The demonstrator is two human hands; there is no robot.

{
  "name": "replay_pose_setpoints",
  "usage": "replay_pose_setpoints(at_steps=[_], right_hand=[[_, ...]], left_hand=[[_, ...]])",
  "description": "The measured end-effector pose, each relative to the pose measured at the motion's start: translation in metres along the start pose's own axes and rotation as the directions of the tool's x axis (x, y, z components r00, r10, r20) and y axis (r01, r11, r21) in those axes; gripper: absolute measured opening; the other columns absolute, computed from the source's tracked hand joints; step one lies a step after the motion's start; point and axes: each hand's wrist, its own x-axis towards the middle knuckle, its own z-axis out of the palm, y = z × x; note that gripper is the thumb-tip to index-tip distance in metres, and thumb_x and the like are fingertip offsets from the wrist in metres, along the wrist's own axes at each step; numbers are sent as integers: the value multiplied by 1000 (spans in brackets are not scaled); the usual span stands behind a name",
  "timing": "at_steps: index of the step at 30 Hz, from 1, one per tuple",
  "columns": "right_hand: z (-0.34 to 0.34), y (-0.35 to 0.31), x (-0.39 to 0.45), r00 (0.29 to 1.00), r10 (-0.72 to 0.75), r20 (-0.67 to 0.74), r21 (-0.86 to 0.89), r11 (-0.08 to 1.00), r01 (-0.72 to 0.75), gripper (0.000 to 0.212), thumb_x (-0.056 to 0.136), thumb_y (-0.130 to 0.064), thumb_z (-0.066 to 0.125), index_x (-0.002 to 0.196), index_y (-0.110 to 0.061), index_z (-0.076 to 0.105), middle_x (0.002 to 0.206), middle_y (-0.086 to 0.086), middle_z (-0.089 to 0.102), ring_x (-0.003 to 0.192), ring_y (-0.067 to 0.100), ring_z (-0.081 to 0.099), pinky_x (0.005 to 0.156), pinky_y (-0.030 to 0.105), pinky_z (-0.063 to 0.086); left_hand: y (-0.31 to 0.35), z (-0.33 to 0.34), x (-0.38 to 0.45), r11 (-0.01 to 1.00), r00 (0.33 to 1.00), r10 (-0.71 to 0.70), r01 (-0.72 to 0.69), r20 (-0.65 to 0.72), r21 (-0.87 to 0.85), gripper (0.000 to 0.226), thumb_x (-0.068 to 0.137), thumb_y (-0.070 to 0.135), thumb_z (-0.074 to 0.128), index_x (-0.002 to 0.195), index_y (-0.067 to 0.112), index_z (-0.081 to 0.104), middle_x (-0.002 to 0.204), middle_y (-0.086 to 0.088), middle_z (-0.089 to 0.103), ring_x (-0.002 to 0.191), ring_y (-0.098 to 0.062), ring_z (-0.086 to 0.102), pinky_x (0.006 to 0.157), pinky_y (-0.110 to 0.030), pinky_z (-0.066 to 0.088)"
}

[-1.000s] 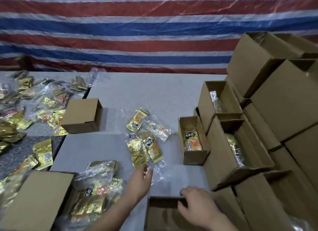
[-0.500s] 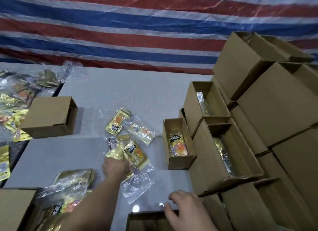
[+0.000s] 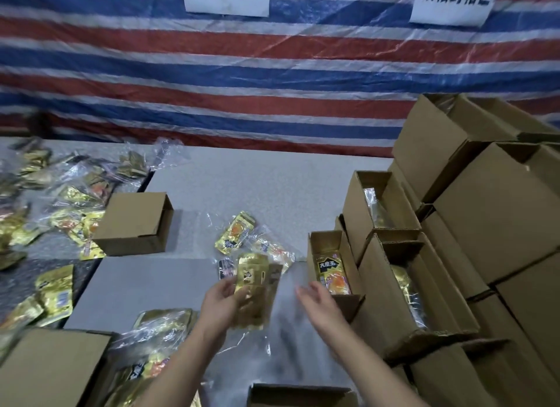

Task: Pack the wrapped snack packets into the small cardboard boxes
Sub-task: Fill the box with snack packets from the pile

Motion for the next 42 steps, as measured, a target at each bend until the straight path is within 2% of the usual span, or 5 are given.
replay_pose_setpoints(at_steps=[8, 15, 21, 25, 42], right_hand=[[4, -31, -16, 937, -178, 302, 690, 719, -86, 73, 83, -66, 55, 137, -16, 58, 132, 15, 63, 121, 33, 62, 95, 50, 53], [13, -55, -46, 967, -246, -60, 449, 859, 246, 69, 76, -73, 54, 124, -24, 58, 119, -8, 66, 104, 6, 64, 86, 20, 52], [-13, -59, -57, 929, -263, 261, 566, 821, 73, 62, 76, -51, 68, 130, -23, 61, 121, 5, 71, 111, 22, 68, 85, 38, 58], [-29, -51, -62, 934, -320, 160, 470, 856, 213, 66, 65, -42, 76, 125, -21, 62, 107, 4, 74, 89, 19, 73, 68, 31, 57], [-19, 81, -64, 764, 46, 643, -601, 649, 467, 54, 64, -48, 72, 113, -30, 60, 102, -16, 69, 91, -2, 64, 87, 26, 53]], left_hand=[[61, 54, -68, 956, 971, 220, -234, 92, 180, 29, 105, 15, 38, 116, 15, 66, 117, -5, 68, 114, -22, 61, 103, -36, 44], [54, 85, -81, 990, 976, 110, -124, 186, 65, 47, 107, 36, 23, 109, 25, 69, 111, -1, 73, 107, -13, 67, 104, -44, 47], [54, 80, -71, 804, 909, 306, -407, 284, 433, 52, 108, 39, 11, 155, 24, 27, 162, 2, 25, 150, -11, 16, 123, -41, 16], [57, 69, -73, 474, 863, 279, -506, 421, 721, 62, 101, 49, 8, 157, 26, 22, 165, 1, 8, 151, -9, -4, 124, -37, 5], [-125, -40, -111, 847, 967, -75, -67, 243, 528, 22, 107, 24, 37, 111, 35, 55, 116, 15, 63, 112, 5, 55, 95, -3, 33]])
